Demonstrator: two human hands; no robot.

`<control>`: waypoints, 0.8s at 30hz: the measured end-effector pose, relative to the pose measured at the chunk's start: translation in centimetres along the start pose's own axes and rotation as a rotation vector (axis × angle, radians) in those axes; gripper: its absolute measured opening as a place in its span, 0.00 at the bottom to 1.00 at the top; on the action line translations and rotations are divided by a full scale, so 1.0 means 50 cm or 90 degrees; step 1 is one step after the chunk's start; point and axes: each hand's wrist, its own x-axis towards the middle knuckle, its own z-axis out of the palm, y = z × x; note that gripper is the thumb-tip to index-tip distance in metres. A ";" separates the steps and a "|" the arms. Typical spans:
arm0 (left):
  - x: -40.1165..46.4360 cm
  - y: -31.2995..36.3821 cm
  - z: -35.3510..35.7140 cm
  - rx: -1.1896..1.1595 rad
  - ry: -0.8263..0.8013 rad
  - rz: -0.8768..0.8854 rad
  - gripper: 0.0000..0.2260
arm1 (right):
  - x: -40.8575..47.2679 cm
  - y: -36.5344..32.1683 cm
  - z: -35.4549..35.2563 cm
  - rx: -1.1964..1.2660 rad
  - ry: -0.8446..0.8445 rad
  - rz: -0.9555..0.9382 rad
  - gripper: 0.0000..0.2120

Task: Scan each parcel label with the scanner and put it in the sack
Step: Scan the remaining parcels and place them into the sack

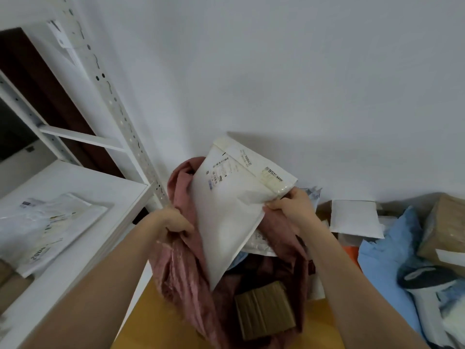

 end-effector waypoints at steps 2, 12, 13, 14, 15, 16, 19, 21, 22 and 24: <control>-0.008 -0.004 -0.006 -0.128 -0.064 0.004 0.05 | -0.009 0.002 0.013 -0.025 0.002 -0.045 0.17; -0.082 0.022 -0.031 -0.451 -0.168 0.096 0.17 | -0.030 0.023 0.031 0.147 0.075 -0.059 0.17; -0.091 0.024 -0.030 -0.408 -0.176 0.087 0.16 | -0.025 0.027 0.038 0.218 0.088 -0.052 0.17; -0.097 0.024 -0.028 -0.342 -0.171 0.079 0.12 | -0.021 0.033 0.047 0.285 0.102 -0.038 0.18; -0.103 0.024 -0.028 -0.274 -0.154 0.074 0.09 | -0.017 0.040 0.056 0.336 0.119 -0.022 0.18; -0.106 0.021 -0.030 -0.210 -0.135 0.077 0.09 | -0.015 0.047 0.064 0.371 0.136 -0.013 0.19; -0.124 0.012 -0.046 -0.066 -0.176 0.102 0.17 | -0.011 0.057 0.076 0.429 0.172 -0.026 0.19; -0.136 0.002 -0.058 -0.004 -0.249 0.105 0.21 | -0.006 0.053 0.078 0.443 0.196 -0.044 0.19; -0.137 -0.004 -0.060 0.018 -0.274 0.108 0.21 | -0.003 0.050 0.080 0.447 0.206 -0.050 0.19; -0.132 -0.014 -0.058 0.040 -0.280 0.125 0.22 | -0.001 0.045 0.086 0.464 0.202 -0.060 0.19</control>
